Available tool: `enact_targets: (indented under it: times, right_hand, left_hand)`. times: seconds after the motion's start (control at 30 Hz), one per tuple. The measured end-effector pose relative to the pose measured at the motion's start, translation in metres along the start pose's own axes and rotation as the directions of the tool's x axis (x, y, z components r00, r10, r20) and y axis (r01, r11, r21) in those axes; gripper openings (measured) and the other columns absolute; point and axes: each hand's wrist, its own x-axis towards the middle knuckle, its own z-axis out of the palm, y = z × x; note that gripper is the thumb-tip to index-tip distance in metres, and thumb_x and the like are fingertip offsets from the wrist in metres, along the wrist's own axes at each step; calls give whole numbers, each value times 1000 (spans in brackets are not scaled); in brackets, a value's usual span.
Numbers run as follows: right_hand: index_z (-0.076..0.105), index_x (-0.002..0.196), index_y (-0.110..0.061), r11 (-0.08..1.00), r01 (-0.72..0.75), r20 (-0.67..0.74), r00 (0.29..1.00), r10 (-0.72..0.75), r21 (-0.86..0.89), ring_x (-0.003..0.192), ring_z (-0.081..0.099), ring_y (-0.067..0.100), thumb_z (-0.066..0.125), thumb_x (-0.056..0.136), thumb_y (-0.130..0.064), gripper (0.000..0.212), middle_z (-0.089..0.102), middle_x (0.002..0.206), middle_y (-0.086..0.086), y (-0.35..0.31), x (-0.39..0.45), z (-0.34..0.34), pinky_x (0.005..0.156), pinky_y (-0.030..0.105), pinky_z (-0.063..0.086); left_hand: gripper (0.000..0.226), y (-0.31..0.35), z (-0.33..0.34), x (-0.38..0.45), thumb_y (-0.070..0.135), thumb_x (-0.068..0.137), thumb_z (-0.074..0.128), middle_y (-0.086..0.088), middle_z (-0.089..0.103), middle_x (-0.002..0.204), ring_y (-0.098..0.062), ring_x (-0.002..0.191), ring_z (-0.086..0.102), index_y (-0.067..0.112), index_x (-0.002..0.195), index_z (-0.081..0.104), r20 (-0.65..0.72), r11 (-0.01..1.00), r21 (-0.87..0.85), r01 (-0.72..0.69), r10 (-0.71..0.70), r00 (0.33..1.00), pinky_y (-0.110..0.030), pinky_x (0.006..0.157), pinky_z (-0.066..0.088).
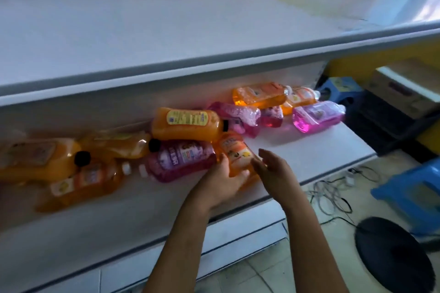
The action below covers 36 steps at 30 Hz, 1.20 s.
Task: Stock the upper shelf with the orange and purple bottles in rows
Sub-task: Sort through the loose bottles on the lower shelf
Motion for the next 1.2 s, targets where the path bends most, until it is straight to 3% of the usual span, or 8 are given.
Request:
enact_targets:
  times: [0.1,0.2,0.37,0.5,0.77,0.83,0.93,1.2]
  right_hand:
    - [60,108,2,972,72,85,992,-93,223,74,73,18,38,106,-16,28,70,91,16,-6,20,18,65,26,59]
    - [60,96,-1,954,73,158,980,-124,291,66,72,14,35,106,-13,29,72,75,9,-6,37,17,56,24,58]
    - [66,117,-2,987,123,178,974,-140,101,90,66,17,49,101,-5,24,67,103,5,-21,58,4,78,22,54]
    - [68,113,-8,985,106,258,956,-138,135,88,67,13,60,97,-14,19,71,106,8,-26,62,-2,73,23,56]
    - [62,117,-8,938,27,285,949,-132,346,92,69,23,59,96,1,23,68,114,16,-17,34,-1,71,26,58]
    - [51,136,-4,869,-54,315,942,-120,492,98,65,31,59,93,7,44,62,122,23,-8,25,-5,70,28,60]
    - [40,148,-13,779,-104,318,939,-127,618,104,61,35,62,89,9,67,53,131,30,1,14,-17,72,36,57]
    - [34,148,-45,792,273,65,929,-365,546,122,56,22,74,84,-7,85,45,141,-2,0,-4,-51,85,38,60]
  left_hand:
    - [90,-2,21,0,42,94,61,-3,41,154,-23,137,44,26,159,1,-147,993,-121,14,-32,989,-36,110,39]
    - [93,-2,38,0,33,93,66,-4,48,148,-22,130,52,32,157,-1,-260,967,-253,-8,-60,964,-40,107,46]
    - [81,4,61,-2,35,92,67,-4,62,132,-23,117,61,36,156,17,-439,937,-343,-72,-92,894,-40,102,51]
    - [64,11,69,-2,45,90,66,-8,68,122,-32,109,64,29,146,39,-540,970,-240,-38,-101,836,-48,98,51]
    - [42,-4,61,-15,38,89,70,5,71,118,-16,104,67,37,129,59,-472,879,-457,-135,-111,875,-33,93,56]
    - [49,-10,57,-26,38,83,75,15,69,117,-2,98,65,47,127,56,-438,860,-484,-164,-75,896,-19,81,56]
    - [74,-10,46,-35,45,78,80,18,62,126,-3,110,60,42,143,45,-389,892,-408,-192,21,921,-27,95,53]
    - [63,14,34,-45,40,78,78,28,63,126,8,114,59,55,132,50,-262,847,-415,-333,239,935,-11,77,51]
